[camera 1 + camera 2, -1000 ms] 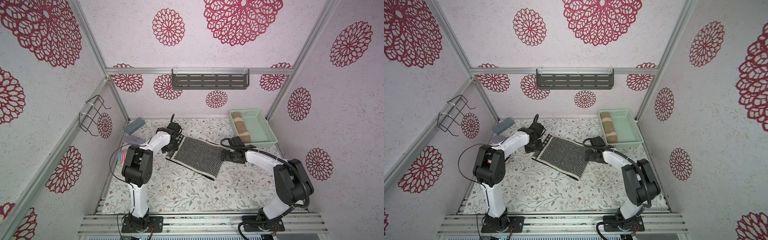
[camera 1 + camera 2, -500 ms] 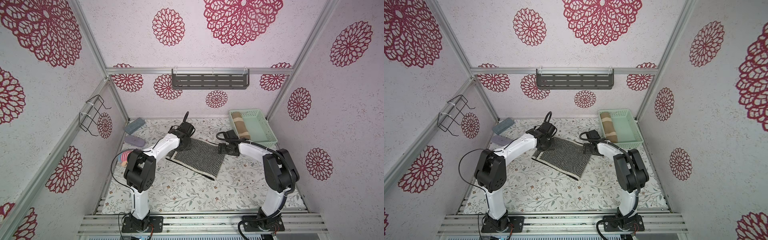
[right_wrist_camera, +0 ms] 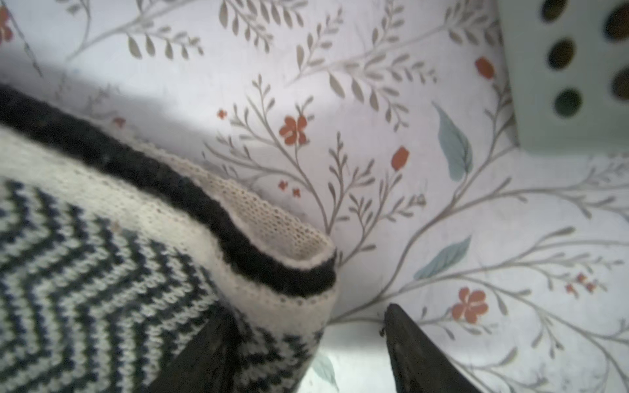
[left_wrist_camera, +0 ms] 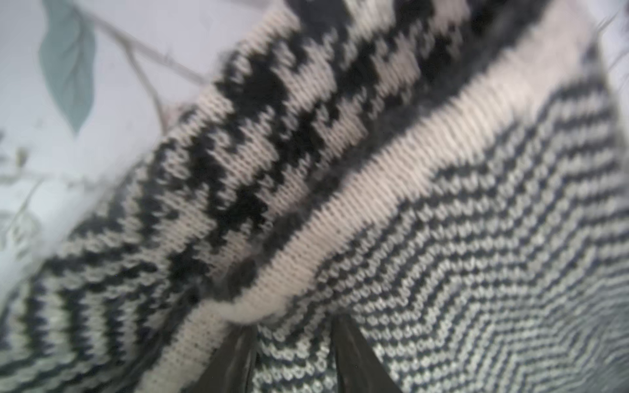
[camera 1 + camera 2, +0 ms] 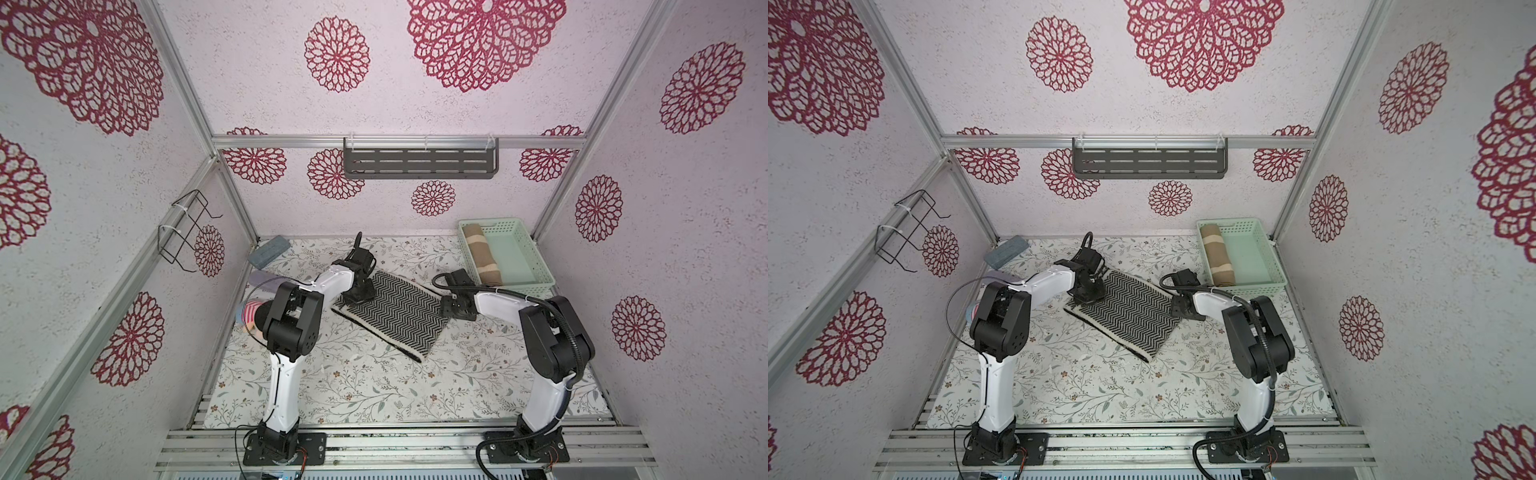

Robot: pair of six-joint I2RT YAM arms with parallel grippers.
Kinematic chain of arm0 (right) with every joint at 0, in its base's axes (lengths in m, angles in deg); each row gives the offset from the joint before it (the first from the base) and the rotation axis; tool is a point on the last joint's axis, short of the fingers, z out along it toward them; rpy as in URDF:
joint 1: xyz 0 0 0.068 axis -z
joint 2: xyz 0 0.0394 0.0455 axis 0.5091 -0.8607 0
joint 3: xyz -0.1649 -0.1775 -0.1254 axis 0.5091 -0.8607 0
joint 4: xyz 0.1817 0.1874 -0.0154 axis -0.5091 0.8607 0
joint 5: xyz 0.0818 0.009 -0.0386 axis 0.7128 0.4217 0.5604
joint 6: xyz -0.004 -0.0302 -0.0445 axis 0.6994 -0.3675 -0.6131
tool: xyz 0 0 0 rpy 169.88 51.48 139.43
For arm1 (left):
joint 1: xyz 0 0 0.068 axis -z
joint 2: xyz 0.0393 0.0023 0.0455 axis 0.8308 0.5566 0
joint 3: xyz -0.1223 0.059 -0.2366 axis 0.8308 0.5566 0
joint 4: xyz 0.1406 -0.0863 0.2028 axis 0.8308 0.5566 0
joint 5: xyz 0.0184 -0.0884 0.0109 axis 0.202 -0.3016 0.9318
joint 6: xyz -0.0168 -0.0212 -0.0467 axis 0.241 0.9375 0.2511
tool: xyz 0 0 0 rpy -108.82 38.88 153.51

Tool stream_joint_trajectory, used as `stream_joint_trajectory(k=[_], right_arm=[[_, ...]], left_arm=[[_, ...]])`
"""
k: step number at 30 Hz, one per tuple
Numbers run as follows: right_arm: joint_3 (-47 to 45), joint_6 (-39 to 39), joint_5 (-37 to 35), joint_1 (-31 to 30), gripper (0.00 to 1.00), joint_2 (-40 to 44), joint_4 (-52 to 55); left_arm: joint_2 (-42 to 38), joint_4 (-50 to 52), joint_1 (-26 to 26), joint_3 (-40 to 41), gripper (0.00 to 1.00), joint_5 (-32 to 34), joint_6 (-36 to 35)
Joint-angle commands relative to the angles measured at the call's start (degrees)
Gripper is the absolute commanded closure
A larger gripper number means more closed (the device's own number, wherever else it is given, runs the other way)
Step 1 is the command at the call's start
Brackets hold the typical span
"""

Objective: Roll up the scarf and place it into the basket
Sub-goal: Adjust the scarf at the center of the board.

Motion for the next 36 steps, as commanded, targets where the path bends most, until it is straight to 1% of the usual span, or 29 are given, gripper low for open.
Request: stream_joint_trajectory(k=[1, 4, 6, 8, 10, 12, 15, 17, 19, 20, 23, 26, 28, 31, 32, 36], right_arm=[[-6.5, 5.5, 4.3, -3.8, 0.28, 3.2, 5.3], [-9.9, 10.7, 6.7, -9.8, 0.27, 6.0, 3.5], [-10.0, 14.1, 7.8, -14.9, 0.26, 5.8, 2.0], [-8.7, 17.0, 6.8, -19.4, 0.23, 5.0, 2.0], [-7.5, 19.0, 3.6, -21.5, 0.2, 5.5, 3.5], [-6.6, 18.5, 1.6, -21.6, 0.18, 7.1, 4.6], [-3.7, 15.1, -1.7, -21.6, 0.14, 9.2, 7.7], [-2.4, 13.5, -2.9, -21.6, 0.12, 10.3, 8.8], [-0.8, 11.5, -3.8, -21.4, 0.12, 10.2, 9.3], [0.1, 10.8, -4.3, -21.2, 0.11, 9.8, 9.5], [3.8, 8.4, -4.9, -20.8, 0.12, 7.6, 10.2], [6.7, 6.7, -4.9, -20.6, 0.12, 5.9, 10.7], [6.9, 5.6, -3.8, -20.5, 0.13, 5.9, 10.2], [5.6, 5.2, -0.9, -19.8, 0.13, 5.8, 9.7], [4.9, 5.3, 0.0, -19.7, 0.13, 5.7, 9.2], [2.0, 5.7, 3.1, -19.5, 0.16, 4.9, 6.9]], left_arm=[[5.7, -2.5, -2.2, -4.3, 0.6, -0.3, 0.8], [8.5, -3.3, -3.7, -9.3, 0.6, -1.3, 0.2], [9.9, -4.9, -4.6, -12.2, 0.59, -2.7, -0.9], [10.3, -5.4, -5.4, -15.0, 0.56, -3.9, -2.5], [8.7, -5.1, -5.9, -16.1, 0.54, -4.0, -4.1], [5.4, -5.7, -6.0, -14.3, 0.51, -3.0, -6.2], [-1.4, -5.5, -6.0, -8.3, 0.46, -2.2, -7.6], [-7.3, -6.4, -5.6, -1.7, 0.45, -2.3, -7.4], [-13.2, -8.4, -4.5, 6.6, 0.44, -2.2, -6.5], [-17.5, -9.0, -3.8, 10.0, 0.44, -2.1, -5.9], [-24.5, -9.9, -0.1, 19.4, 0.44, -2.1, -3.5], [-30.1, -10.2, 5.2, 27.2, 0.44, -0.2, -3.2], [-33.7, -9.6, 8.9, 31.5, 0.44, 2.2, -4.3], [-38.5, -9.8, 13.0, 37.3, 0.43, 4.2, -4.9], [-39.6, -9.4, 13.7, 38.8, 0.43, 4.7, -3.7], [-42.7, -6.7, 15.1, 45.1, 0.4, 8.3, 5.4]])
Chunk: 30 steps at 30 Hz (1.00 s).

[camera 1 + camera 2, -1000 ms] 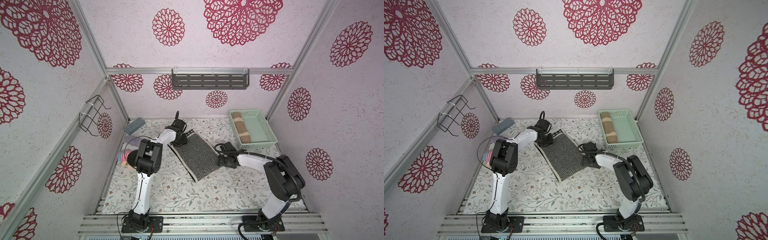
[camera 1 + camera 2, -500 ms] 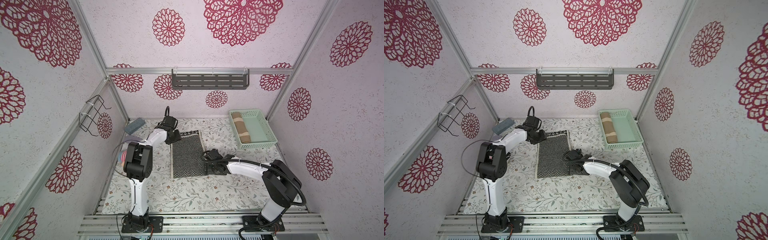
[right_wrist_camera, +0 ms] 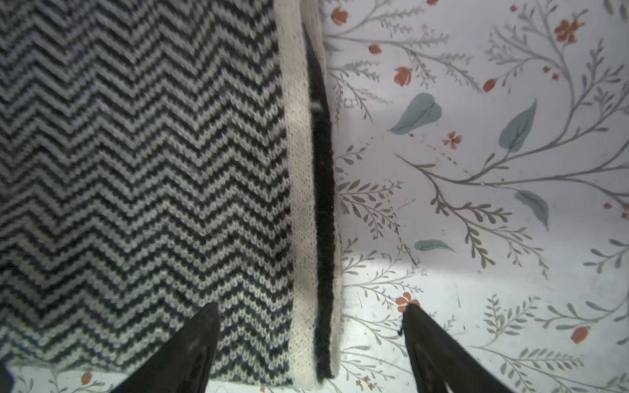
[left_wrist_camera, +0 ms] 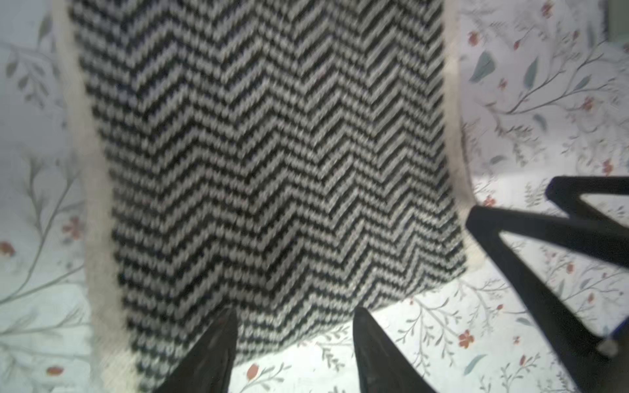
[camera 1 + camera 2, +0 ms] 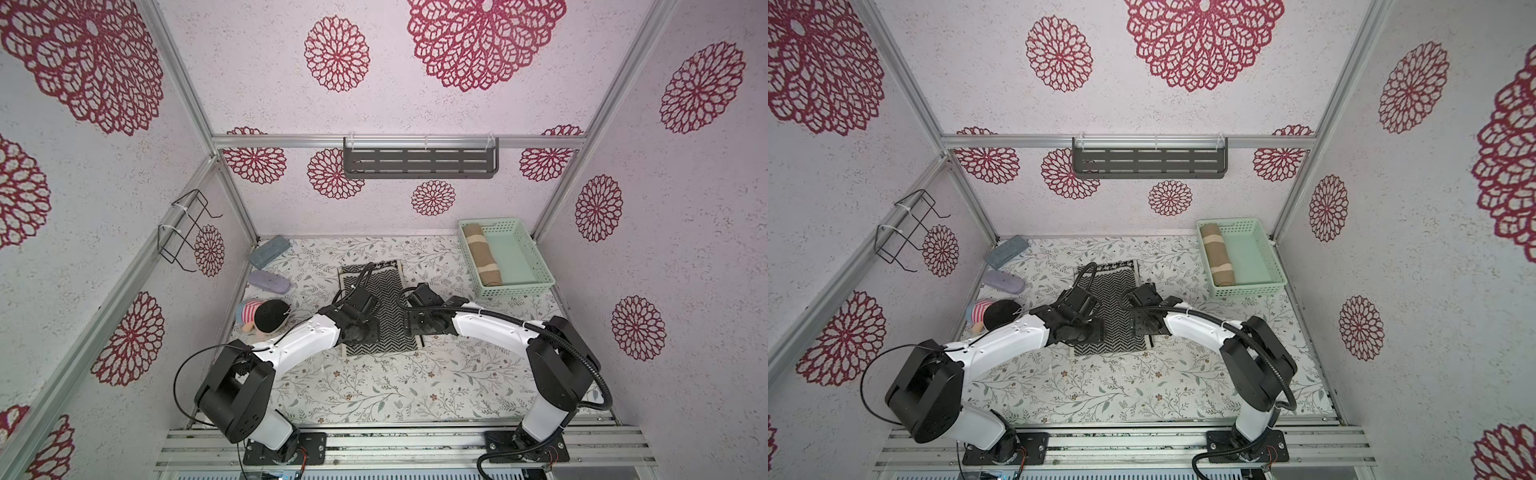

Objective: Roll up the scarf and place it into the basket
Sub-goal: Adjust the scarf at the center of the board.

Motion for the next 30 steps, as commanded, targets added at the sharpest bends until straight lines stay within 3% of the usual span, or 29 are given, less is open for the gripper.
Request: stream_joint_trajectory(k=[1, 7, 16, 24, 30], right_arm=[[-1.8, -0.7, 3.0, 0.3, 0.17, -1.1, -0.7], [-3.0, -1.3, 3.5, 0.4, 0.26, -3.8, -1.4], [-8.9, 2.8, 0.7, 1.7, 0.54, -1.6, -2.6], [-20.0, 13.3, 5.5, 0.0, 0.57, 2.1, -14.8], [-11.6, 14.3, 3.7, -6.2, 0.57, -5.0, -14.1]], left_arm=[[-2.6, 2.0, 0.2, 3.7, 0.39, 5.4, 8.0], [2.9, 1.5, 0.0, 3.8, 0.39, 8.7, 10.6], [13.0, 0.3, -4.1, -0.2, 0.45, 7.3, 8.3], [20.2, -1.3, -9.3, -10.4, 0.46, 7.6, 2.0], [15.3, 0.5, -14.3, -7.9, 0.46, 8.3, 1.0]])
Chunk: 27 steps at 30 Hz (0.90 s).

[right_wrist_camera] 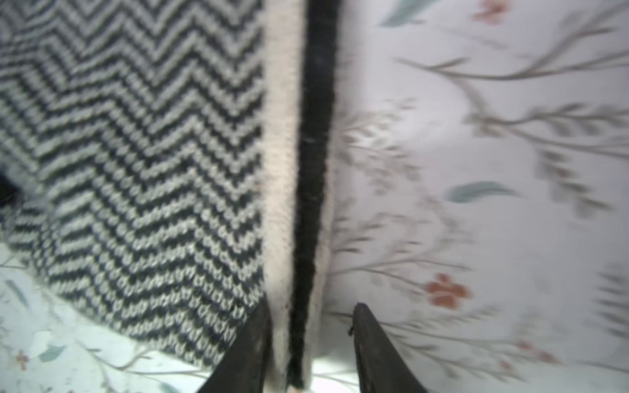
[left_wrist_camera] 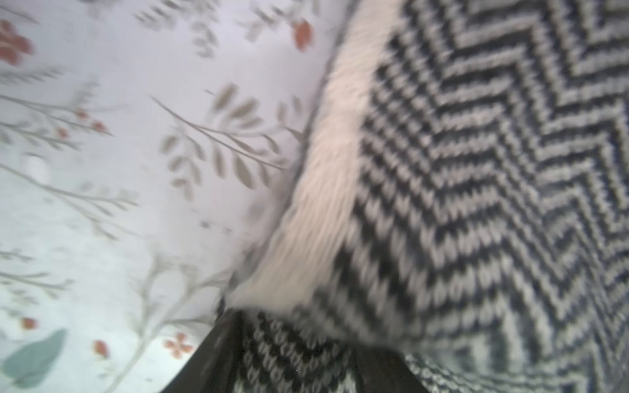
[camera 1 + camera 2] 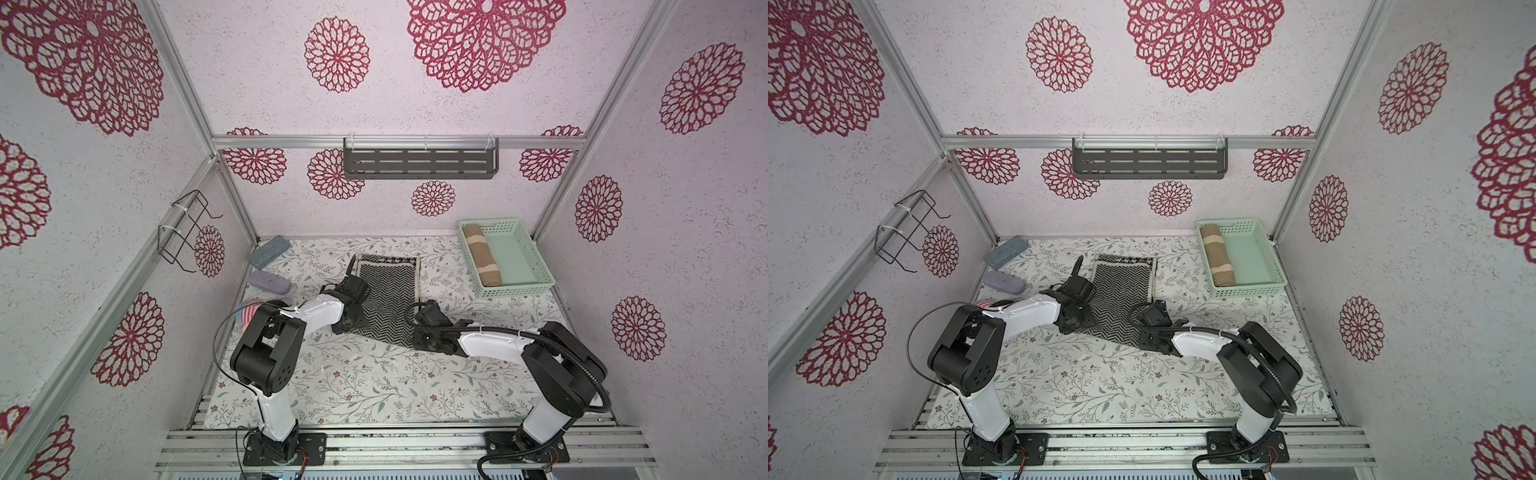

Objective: Roll up the scarf and place it into the basket
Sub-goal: Adjust the scarf at the center of the board, then roll the scarf at the center of the board.

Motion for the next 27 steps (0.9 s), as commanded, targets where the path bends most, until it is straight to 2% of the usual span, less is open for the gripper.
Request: stream_joint_trajectory(k=[1, 6, 12, 13, 16, 18, 23, 27], right_arm=[[2.7, 2.9, 1.7, -3.1, 0.57, -5.7, 4.8], [8.2, -1.6, -0.9, -4.7, 0.57, -6.3, 8.2], [8.5, -17.4, -9.4, -6.3, 0.45, 2.4, 11.3], [8.8, -20.7, -10.8, -7.1, 0.42, 3.2, 11.8], [11.1, -30.0, -15.3, -9.8, 0.36, 2.8, 13.6], [13.6, -36.2, -19.9, -12.7, 0.35, 0.3, 14.9], [19.3, -47.9, -29.0, -17.6, 0.28, -8.7, 14.9], [21.4, -54.1, -29.4, -17.8, 0.26, -13.1, 12.3]], left_arm=[[-4.2, 1.9, -2.9, 3.4, 0.46, 2.1, -0.7], [-11.9, 1.2, -7.9, 11.2, 0.46, -1.6, 1.8], [-20.4, 1.7, -8.8, 10.7, 0.38, -4.6, 2.6], [-21.7, 2.3, -8.8, 10.1, 0.3, -4.1, 2.9], [-25.2, 3.9, -9.1, 8.9, 0.18, -1.8, 3.7], [-27.8, 4.9, -9.7, 8.6, 0.01, -0.4, 4.4], [-33.7, 5.7, -12.8, 10.0, 0.03, 0.1, 6.0], [-38.1, 6.5, -14.7, 11.6, 0.03, 1.7, 6.7]])
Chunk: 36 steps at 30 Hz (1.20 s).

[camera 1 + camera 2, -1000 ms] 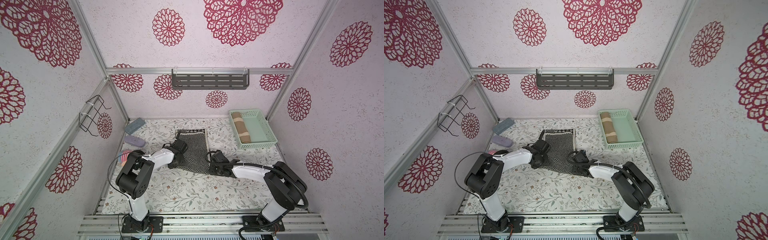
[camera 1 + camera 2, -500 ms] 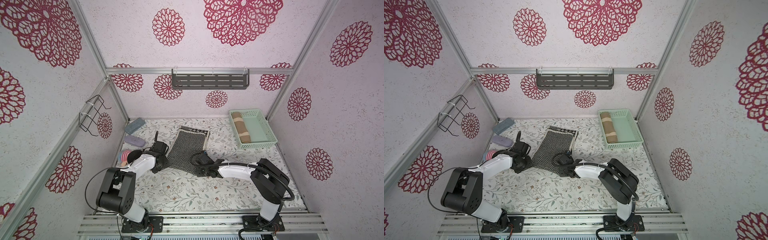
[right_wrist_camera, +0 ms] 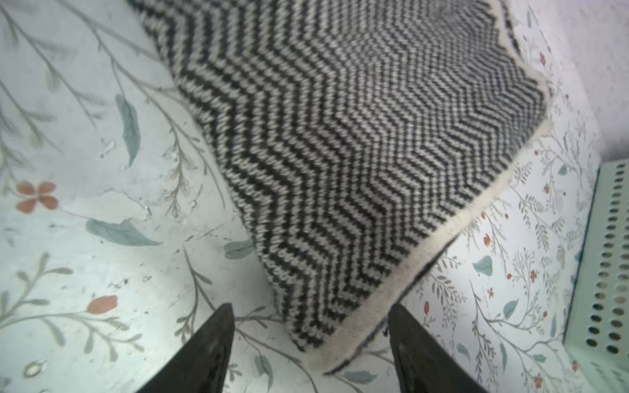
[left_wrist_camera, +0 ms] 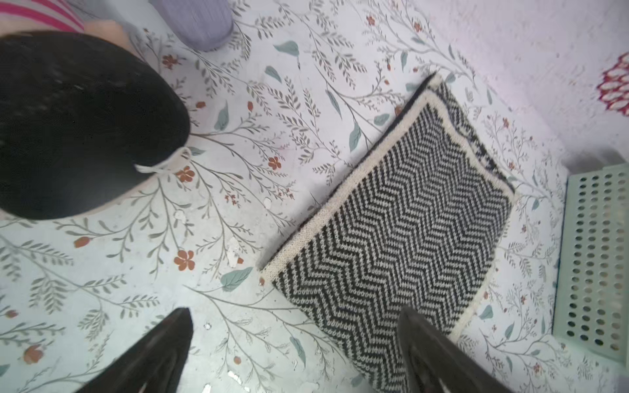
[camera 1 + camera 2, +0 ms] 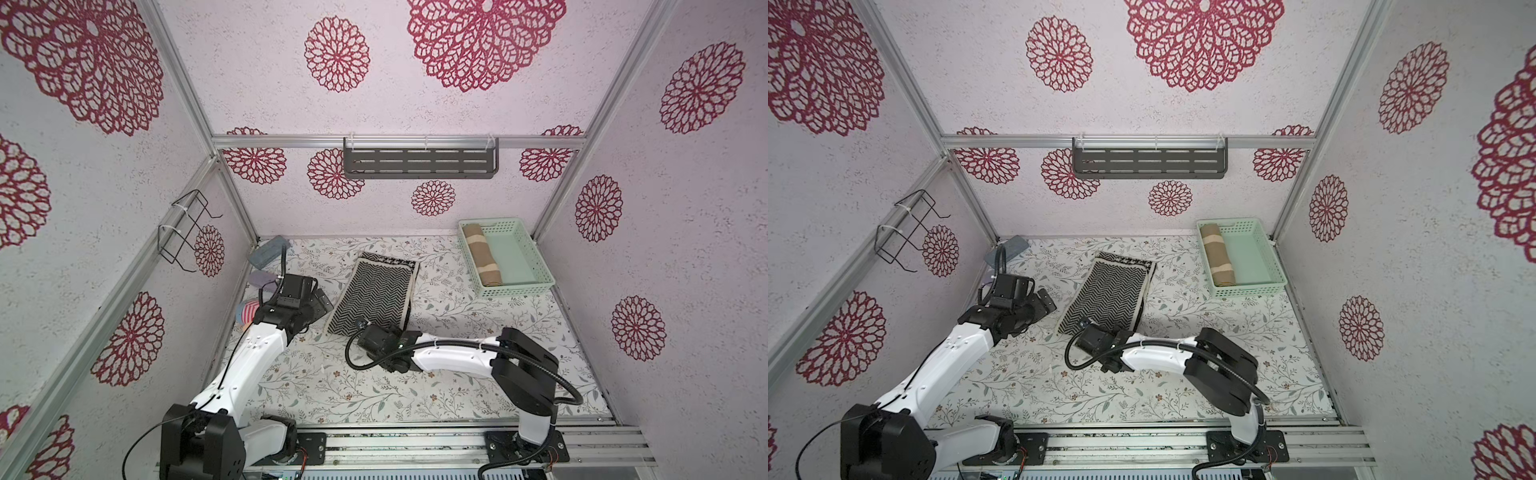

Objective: Roll up the scarf and place it into the basket
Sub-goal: Roll the scarf at the center of the board.

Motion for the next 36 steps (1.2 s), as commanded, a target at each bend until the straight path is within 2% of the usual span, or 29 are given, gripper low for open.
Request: stream_joint_trajectory(k=[1, 8, 11, 15, 19, 21, 22, 29, 33, 36], right_arm=[[1.6, -10.4, -4.7, 0.8, 0.25, -2.0, -0.4], [4.7, -17.8, -3.0, 1.3, 0.23, -8.0, -2.2], [6.6, -19.0, -3.6, 2.4, 0.26, -11.3, -2.2], [8.8, -20.1, -3.2, 3.5, 0.58, -12.9, -3.1], [11.9, -19.5, 0.8, 3.8, 0.82, -11.8, -1.9], [13.8, -17.2, 6.6, 4.3, 0.97, -10.1, -0.3], [14.6, -15.9, 9.6, 4.7, 1.0, -9.4, 0.5], [21.4, -0.9, 33.5, 11.4, 1.0, -7.2, 8.3], [21.2, 6.6, 48.4, 16.7, 1.0, -7.6, 7.7], [21.3, 9.6, 55.0, 19.5, 1.0, -7.9, 6.6]], left_arm=[[-3.0, 1.9, -1.5, 1.4, 0.03, 2.4, 1.7], [-4.7, 1.2, -2.9, 3.1, 0.03, 2.1, 2.0], [-4.2, 0.0, -3.1, 3.6, 0.02, 1.2, 2.0], [-3.3, -1.1, -3.2, 3.8, 0.02, 0.4, 1.9], [-2.1, -2.0, -3.4, 3.9, 0.03, -0.6, 1.7], [-1.4, -2.6, -3.5, 4.0, 0.03, -1.0, 1.4], [-1.0, -2.9, -3.5, 4.0, 0.03, -1.3, 1.2], [2.6, -3.7, -3.4, 4.1, 0.03, -4.3, 0.3], [3.6, -4.7, -3.3, 4.6, 0.02, -7.0, 1.7], [4.0, -6.8, -2.9, 5.9, 0.02, -9.8, 3.6]])
